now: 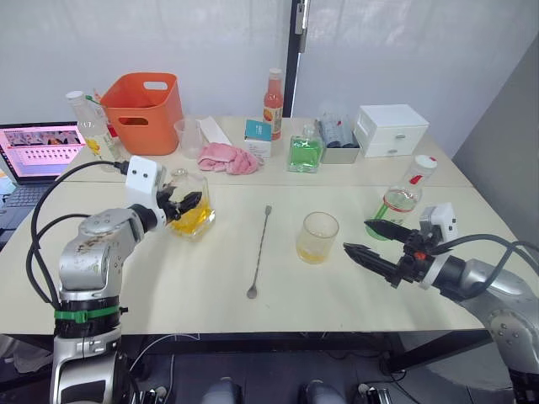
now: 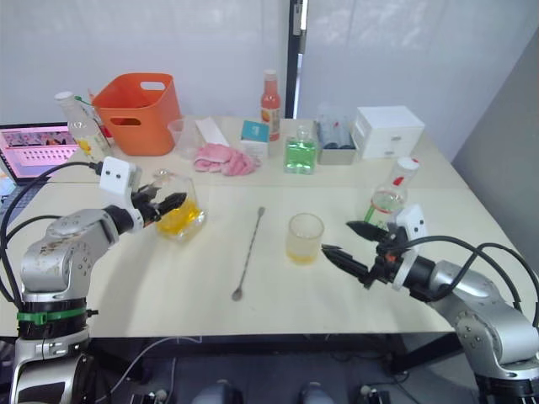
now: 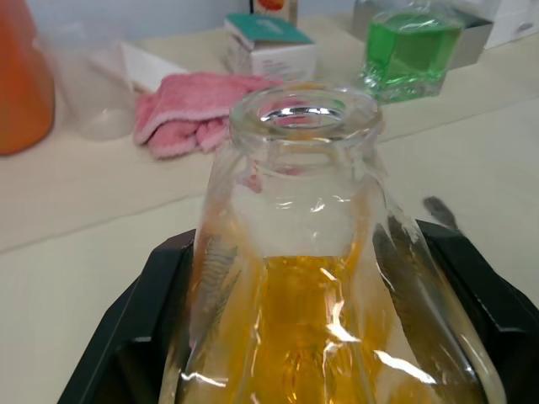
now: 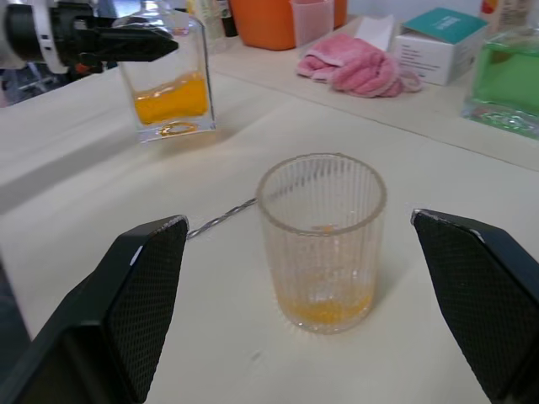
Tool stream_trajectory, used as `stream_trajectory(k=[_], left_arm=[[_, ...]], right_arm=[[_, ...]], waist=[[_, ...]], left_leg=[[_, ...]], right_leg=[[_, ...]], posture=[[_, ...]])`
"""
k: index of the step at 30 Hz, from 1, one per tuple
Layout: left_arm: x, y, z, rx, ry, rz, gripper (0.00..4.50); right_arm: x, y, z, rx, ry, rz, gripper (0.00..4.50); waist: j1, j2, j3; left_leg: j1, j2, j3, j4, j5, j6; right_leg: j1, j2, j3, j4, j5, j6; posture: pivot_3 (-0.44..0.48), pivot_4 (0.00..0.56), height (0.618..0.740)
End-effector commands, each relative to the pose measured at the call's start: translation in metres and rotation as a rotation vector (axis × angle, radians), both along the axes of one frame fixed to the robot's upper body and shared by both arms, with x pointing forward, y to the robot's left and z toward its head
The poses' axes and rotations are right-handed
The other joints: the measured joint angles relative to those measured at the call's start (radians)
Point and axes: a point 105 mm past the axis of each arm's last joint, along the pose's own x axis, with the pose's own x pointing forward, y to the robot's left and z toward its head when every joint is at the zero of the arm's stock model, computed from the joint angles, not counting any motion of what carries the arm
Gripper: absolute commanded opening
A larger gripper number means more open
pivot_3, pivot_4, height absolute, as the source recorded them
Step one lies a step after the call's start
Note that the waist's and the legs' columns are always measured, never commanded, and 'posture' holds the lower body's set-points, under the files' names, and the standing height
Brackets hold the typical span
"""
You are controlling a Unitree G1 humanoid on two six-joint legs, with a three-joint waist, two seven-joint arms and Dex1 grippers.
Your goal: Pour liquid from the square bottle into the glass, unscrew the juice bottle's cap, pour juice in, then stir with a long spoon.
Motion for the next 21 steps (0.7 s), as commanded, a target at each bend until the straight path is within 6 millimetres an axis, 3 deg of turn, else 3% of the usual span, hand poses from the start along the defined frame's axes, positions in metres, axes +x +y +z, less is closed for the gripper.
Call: stream_trajectory(k=[1, 14, 21], left_arm=[[-0.01, 0.004, 0.033, -0.008, -0.143, 0.024, 2.8], [-0.009, 0.021, -0.007, -0.079, -0.079, 0.196, 2.8], [0.002, 0.015, 0.006, -0.093, -0.154, 0.264, 2.8]], right_arm=[[-0.009, 0.006, 0.007, -0.027, -0.021, 0.088, 4.5], [-0.008, 0.005, 0.008, -0.05, -0.012, 0.118, 4.5], [-0.008, 0.005, 0.007, -0.043, -0.007, 0.1, 4.5]], waist=[[0.001, 0.0, 0.0], [0.001, 0.0, 0.0], [0.002, 0.0, 0.0]], left_leg=[[0.0, 0.0, 0.0, 0.0, 0.0, 0.0], [0.004, 0.0, 0.0, 0.0, 0.0, -0.001], [0.005, 0.0, 0.0, 0.0, 0.001, -0.002]], right_leg=[[0.0, 0.0, 0.0, 0.0, 0.0, 0.0], [0.002, 0.0, 0.001, 0.001, 0.0, 0.0], [0.004, 0.0, 0.001, 0.001, 0.001, -0.002]], posture=[[0.0, 0.15, 0.715], [0.0, 0.15, 0.715], [0.0, 0.15, 0.715]])
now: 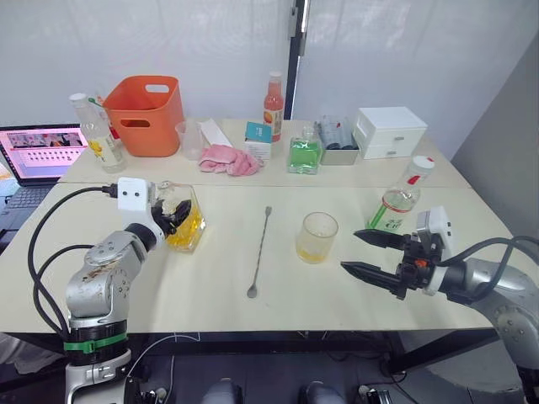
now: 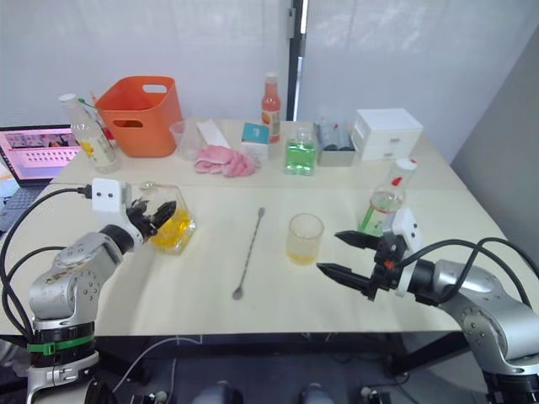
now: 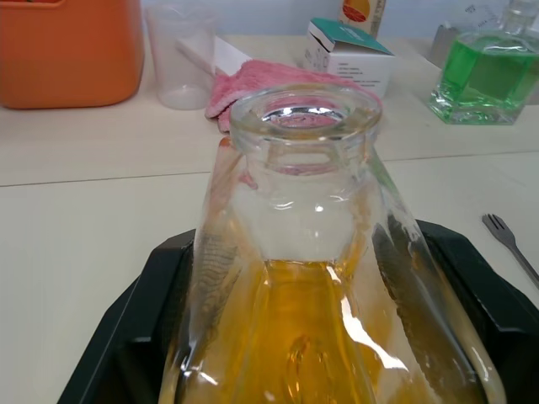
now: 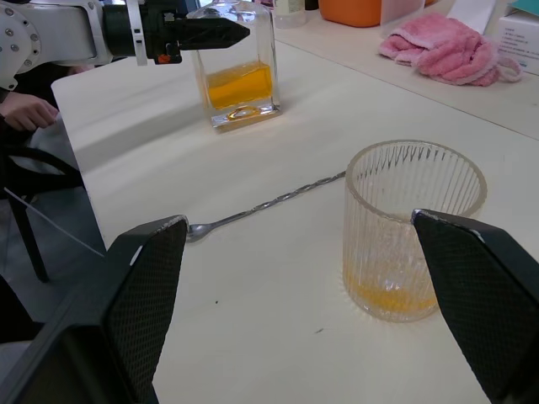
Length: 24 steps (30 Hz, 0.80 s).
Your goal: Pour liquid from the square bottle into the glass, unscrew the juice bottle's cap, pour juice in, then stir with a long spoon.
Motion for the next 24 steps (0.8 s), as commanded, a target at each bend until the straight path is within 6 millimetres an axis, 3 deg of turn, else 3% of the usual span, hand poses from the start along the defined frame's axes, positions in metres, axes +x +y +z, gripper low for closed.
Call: stream_trajectory(k=[1, 6, 18, 20, 22, 24], left_arm=[[0.008, 0.002, 0.028, 0.027, -0.104, 0.072, 2.8], [0.018, -0.007, 0.032, 0.094, -0.102, 0.122, 2.8], [0.032, -0.007, 0.003, 0.088, 0.044, 0.204, 2.8], [0.032, -0.009, 0.004, 0.083, 0.036, 0.201, 3.84], [0.031, -0.01, 0.007, 0.074, 0.02, 0.198, 4.47], [0.031, -0.011, 0.01, 0.075, 0.005, 0.196, 4.49]], right_arm=[[-0.001, -0.001, 0.009, -0.005, -0.034, -0.009, 4.5], [-0.001, 0.0, 0.008, -0.002, -0.031, -0.016, 4.5], [-0.001, 0.0, 0.01, 0.006, -0.038, -0.039, 4.5], [-0.002, 0.0, 0.01, 0.007, -0.038, -0.041, 4.5], [-0.003, 0.0, 0.01, 0.007, -0.039, -0.044, 4.5], [-0.003, -0.001, 0.01, 0.007, -0.039, -0.048, 4.5]], waist=[[0.001, 0.0, 0.0], [0.0, 0.0, 0.0], [-0.001, 0.0, 0.0], [0.0, 0.0, 0.0], [0.0, 0.0, 0.0], [0.001, 0.0, 0.0]], left_leg=[[0.0, 0.0, 0.0, 0.0, 0.0, 0.0], [-0.001, -0.001, 0.0, 0.0, 0.0, 0.0], [0.0, 0.0, 0.0, -0.001, 0.0, 0.0], [0.0, 0.0, 0.0, -0.001, 0.0, 0.0], [-0.001, -0.001, 0.0, -0.001, 0.0, 0.0], [-0.001, -0.001, 0.0, -0.001, 0.0, 0.0]], right_leg=[[0.0, 0.0, 0.0, 0.0, 0.0, 0.0], [-0.001, 0.0, 0.0, 0.0, 0.0, 0.0], [-0.001, 0.0, 0.0, 0.0, 0.0, 0.0], [0.0, 0.0, 0.0, 0.0, 0.0, 0.0], [-0.001, 0.0, 0.0, -0.001, 0.0, 0.0], [-0.001, 0.0, 0.0, -0.001, 0.0, 0.0]], posture=[[0.0, 0.15, 0.715], [0.0, 0.15, 0.715], [0.0, 0.15, 0.715], [0.0, 0.15, 0.715], [0.0, 0.15, 0.715], [0.0, 0.15, 0.715]])
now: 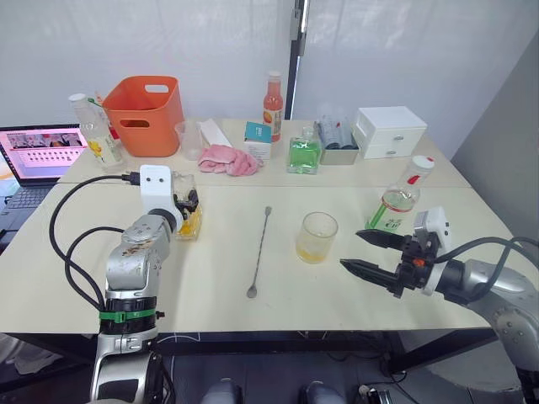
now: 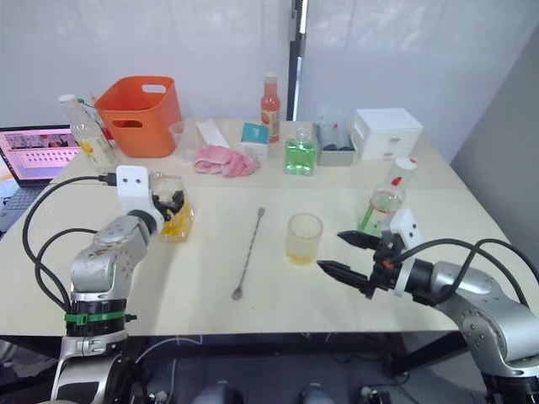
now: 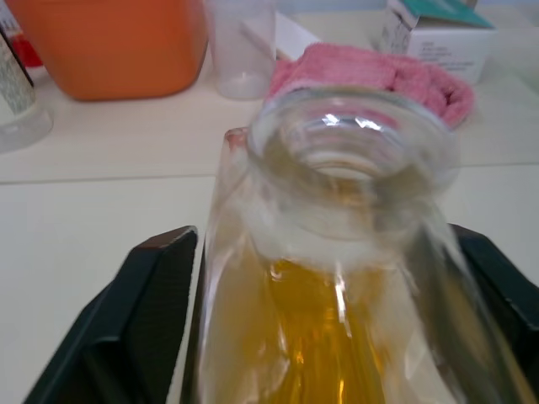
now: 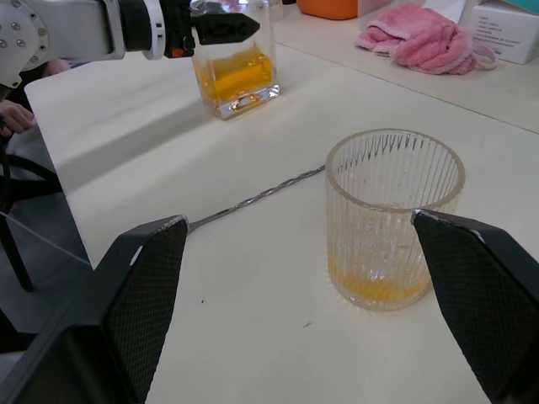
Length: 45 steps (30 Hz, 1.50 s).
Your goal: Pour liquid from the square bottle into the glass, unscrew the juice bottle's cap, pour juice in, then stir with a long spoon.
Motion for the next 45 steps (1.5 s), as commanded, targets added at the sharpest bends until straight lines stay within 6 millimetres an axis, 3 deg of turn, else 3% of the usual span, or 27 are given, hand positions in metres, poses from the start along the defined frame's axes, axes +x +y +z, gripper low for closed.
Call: stream_trajectory(k=[1, 10, 18, 22, 26, 29, 32, 36, 42, 45], left_arm=[[0.0, 0.0, 0.017, 0.011, -0.068, 0.001, 4.49], [-0.01, 0.0, 0.035, -0.001, -0.148, -0.046, 4.49], [-0.035, 0.004, 0.059, 0.019, -0.189, -0.106, 4.49], [-0.057, 0.008, 0.058, -0.016, -0.155, -0.239, 4.49], [-0.075, 0.023, 0.055, -0.003, -0.149, -0.356, 4.49], [-0.098, 0.04, 0.052, -0.041, -0.156, -0.487, 4.49], [-0.108, 0.057, 0.044, -0.04, -0.147, -0.506, 4.49], [-0.124, 0.09, 0.015, 0.013, -0.12, -0.464, 4.49], [-0.14, 0.118, -0.02, 0.113, -0.084, -0.444, 4.49], [-0.147, 0.121, -0.033, 0.153, -0.048, -0.479, 4.49]], right_arm=[[-0.003, -0.002, 0.012, 0.004, -0.05, -0.006, 4.5], [-0.003, -0.004, 0.012, 0.007, -0.048, -0.022, 4.5], [-0.001, -0.015, 0.015, 0.015, -0.053, -0.069, 4.5], [0.004, -0.035, 0.016, 0.011, -0.062, -0.156, 4.5], [0.008, -0.059, 0.015, 0.004, -0.071, -0.265, 4.5], [0.009, -0.088, 0.011, -0.01, -0.082, -0.395, 4.5], [0.007, -0.104, 0.009, -0.015, -0.097, -0.469, 4.5], [-0.001, -0.131, -0.001, -0.016, -0.099, -0.588, 4.5], [-0.015, -0.158, -0.018, -0.04, -0.08, -0.685, 4.5], [-0.017, -0.168, -0.024, -0.057, -0.074, -0.71, 4.5]], waist=[[0.0, 0.0, 0.0], [-0.002, 0.0, 0.0], [-0.001, 0.0, 0.0], [-0.003, 0.0, 0.0], [-0.003, 0.0, 0.0], [-0.003, 0.0, 0.0], [-0.001, 0.0, 0.0], [-0.002, 0.001, 0.0], [-0.002, 0.001, 0.0], [-0.003, 0.001, 0.0]], left_leg=[[0.0, 0.0, 0.0, 0.0, 0.0, 0.0], [0.0, 0.0, 0.0, -0.001, 0.0, 0.0], [0.0, 0.0, 0.0, -0.001, 0.0, 0.0], [0.0, 0.0, 0.0, -0.002, 0.0, 0.0], [0.001, 0.001, 0.001, -0.003, 0.0, 0.0], [0.001, 0.001, 0.002, -0.004, 0.0, 0.0], [0.001, 0.001, 0.003, -0.005, 0.0, 0.0], [0.002, 0.001, 0.004, -0.006, 0.0, 0.0], [0.003, 0.002, 0.006, -0.009, 0.0, 0.0], [0.003, 0.003, 0.007, -0.009, 0.0, 0.0]], right_leg=[[0.0, 0.0, 0.0, 0.0, 0.0, 0.0], [0.0, 0.0, 0.0, -0.001, 0.0, 0.0], [0.0, 0.0, 0.0, -0.001, 0.0, 0.0], [0.0, 0.0, 0.0, -0.001, 0.0, 0.0], [-0.001, 0.0, 0.0, -0.001, -0.001, -0.001], [-0.001, 0.0, 0.001, -0.002, -0.001, -0.001], [-0.001, 0.0, 0.001, -0.002, -0.001, -0.002], [-0.001, 0.0, 0.001, -0.003, -0.002, -0.003], [-0.001, 0.0, 0.001, -0.005, -0.002, -0.004], [-0.001, -0.001, 0.001, -0.006, -0.004, -0.005]], posture=[[0.0, 0.15, 0.715], [0.0, 0.15, 0.715], [0.0, 0.15, 0.715], [0.0, 0.15, 0.715], [0.0, 0.15, 0.715], [0.0, 0.15, 0.715], [0.0, 0.15, 0.715], [0.0, 0.15, 0.715], [0.0, 0.15, 0.715], [0.0, 0.15, 0.715]])
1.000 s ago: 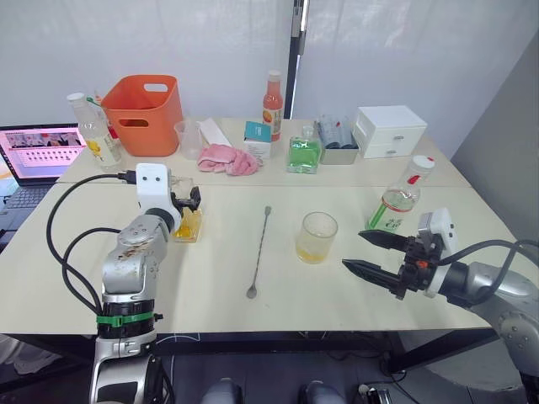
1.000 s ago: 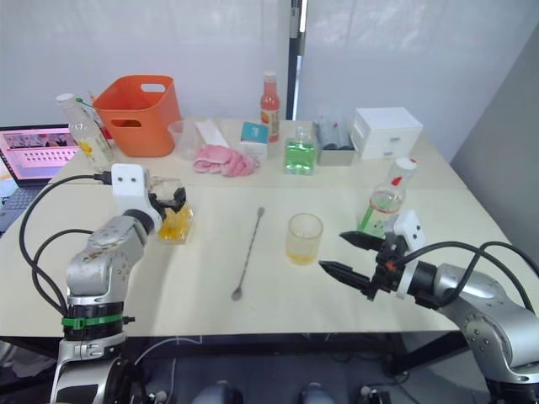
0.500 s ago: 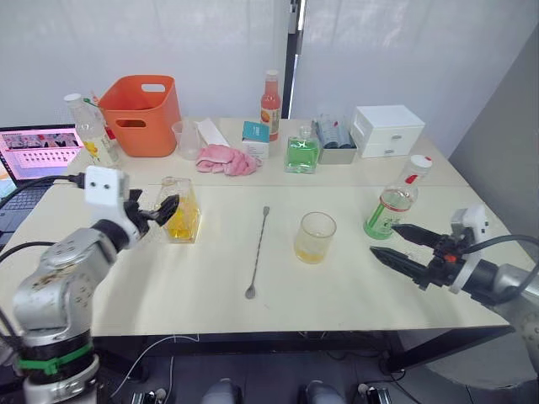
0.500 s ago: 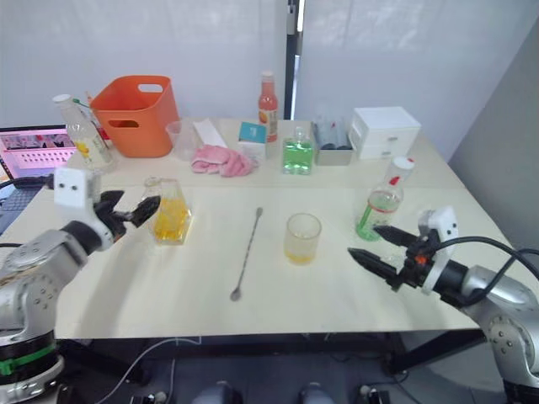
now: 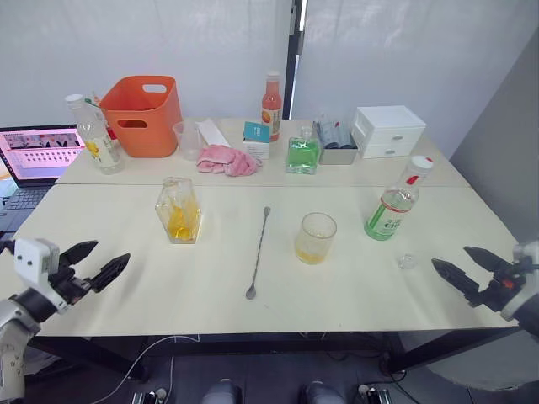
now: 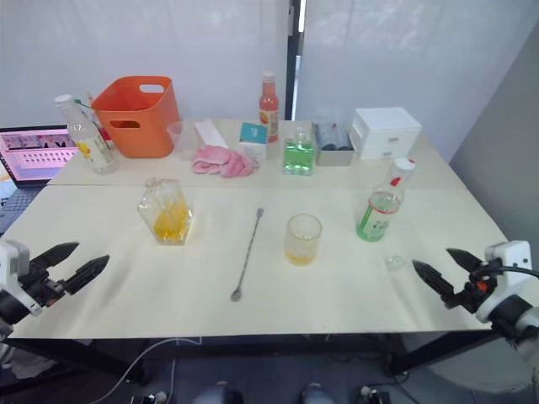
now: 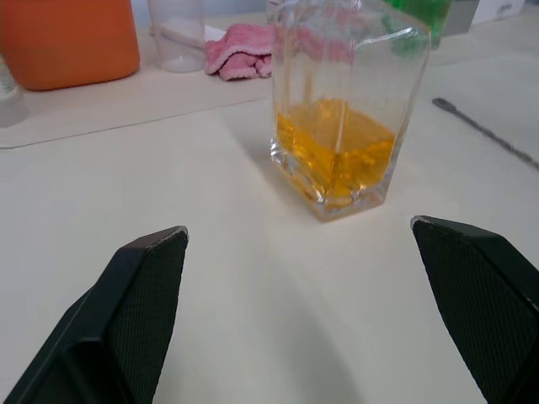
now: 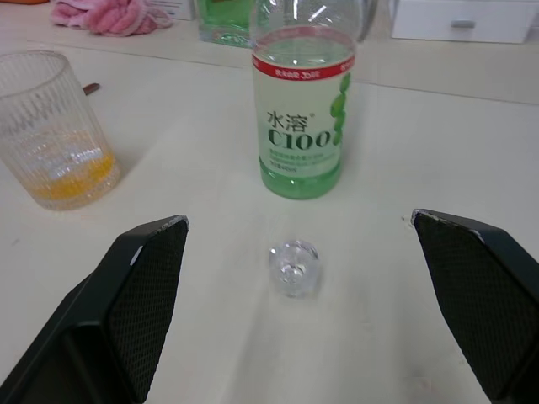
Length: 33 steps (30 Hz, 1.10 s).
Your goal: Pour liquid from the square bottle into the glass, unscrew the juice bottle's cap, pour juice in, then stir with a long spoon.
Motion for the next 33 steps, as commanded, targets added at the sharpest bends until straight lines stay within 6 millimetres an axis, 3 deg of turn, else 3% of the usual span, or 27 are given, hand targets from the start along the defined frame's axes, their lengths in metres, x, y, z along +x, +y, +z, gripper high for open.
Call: stream_trajectory(k=[1, 9, 15, 21, 25, 33], left_arm=[[-0.005, 0.003, 0.003, 0.072, -0.026, -0.041, 4.49], [-0.006, -0.003, 0.002, 0.066, -0.035, -0.072, 4.49], [-0.005, -0.026, 0.004, 0.045, -0.024, -0.162, 4.49], [0.001, -0.08, 0.021, -0.007, -0.023, -0.374, 4.49], [0.002, -0.124, 0.035, -0.027, -0.027, -0.554, 4.49], [0.003, -0.179, 0.066, -0.056, -0.079, -0.781, 4.49]], right_arm=[[-0.003, -0.011, 0.007, -0.044, -0.043, -0.03, 4.5], [-0.002, -0.002, 0.004, -0.043, -0.049, -0.01, 4.5], [0.0, 0.015, 0.009, -0.023, -0.067, 0.002, 4.5], [0.014, 0.05, 0.025, 0.029, -0.116, 0.001, 4.5], [0.037, 0.066, 0.041, 0.052, -0.164, -0.023, 4.5], [0.078, 0.058, 0.067, 0.057, -0.215, -0.112, 4.5]], waist=[[0.0, 0.0, 0.0], [-0.001, 0.0, 0.0], [0.001, 0.0, 0.0], [-0.001, 0.0, 0.0], [-0.002, 0.0, 0.0], [-0.002, 0.0, 0.0]], left_leg=[[0.0, 0.0, 0.0, 0.0, 0.0, 0.0], [0.0, 0.001, 0.0, -0.001, 0.0, 0.0], [0.0, 0.002, 0.0, -0.001, 0.0, 0.0], [0.0, 0.002, -0.001, -0.001, 0.0, 0.0], [0.0, 0.001, -0.001, 0.0, 0.0, 0.0], [0.0, -0.001, -0.001, -0.001, 0.0, 0.0]], right_leg=[[0.0, 0.0, 0.0, 0.0, 0.0, 0.0], [0.0, 0.0, 0.0, 0.0, 0.0, 0.001], [0.0, -0.001, 0.0, 0.0, 0.0, 0.001], [0.0, -0.001, 0.0, 0.001, 0.0, 0.001], [0.0, 0.0, 0.001, 0.001, 0.0, 0.001], [0.0, 0.001, 0.001, 0.002, 0.001, 0.001]], posture=[[0.0, 0.15, 0.715], [0.0, 0.15, 0.715], [0.0, 0.15, 0.715], [0.0, 0.15, 0.715], [0.0, 0.15, 0.715], [0.0, 0.15, 0.715]])
